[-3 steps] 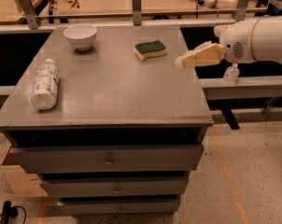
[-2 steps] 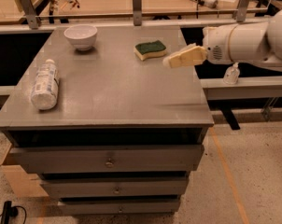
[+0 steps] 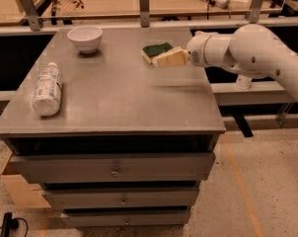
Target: Move sponge near blue plastic bottle
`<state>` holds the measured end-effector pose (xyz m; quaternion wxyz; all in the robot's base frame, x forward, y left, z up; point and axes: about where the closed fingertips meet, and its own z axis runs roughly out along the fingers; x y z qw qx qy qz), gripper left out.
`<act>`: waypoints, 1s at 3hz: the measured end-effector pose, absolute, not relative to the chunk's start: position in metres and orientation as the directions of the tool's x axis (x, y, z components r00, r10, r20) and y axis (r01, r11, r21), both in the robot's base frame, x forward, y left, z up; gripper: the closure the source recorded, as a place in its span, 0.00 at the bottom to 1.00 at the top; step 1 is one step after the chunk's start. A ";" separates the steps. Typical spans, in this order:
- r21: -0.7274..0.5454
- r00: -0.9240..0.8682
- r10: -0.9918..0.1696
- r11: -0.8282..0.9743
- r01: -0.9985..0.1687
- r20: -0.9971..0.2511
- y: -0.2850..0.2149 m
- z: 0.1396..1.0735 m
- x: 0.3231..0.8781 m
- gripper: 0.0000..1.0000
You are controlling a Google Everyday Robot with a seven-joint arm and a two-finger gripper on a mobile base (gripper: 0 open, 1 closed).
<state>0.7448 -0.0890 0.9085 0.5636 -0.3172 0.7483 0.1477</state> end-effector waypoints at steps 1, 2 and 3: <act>-0.122 -0.169 -0.282 0.777 -0.618 -0.944 -0.068 0.894 0.777 0.00; -0.081 -0.194 -0.234 0.813 -0.577 -0.953 -0.055 0.879 0.813 0.00; -0.060 -0.220 -0.207 0.844 -0.533 -0.953 -0.059 0.868 0.833 0.00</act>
Offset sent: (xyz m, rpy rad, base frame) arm 0.0974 0.0360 -0.0392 0.0994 0.0186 -0.1377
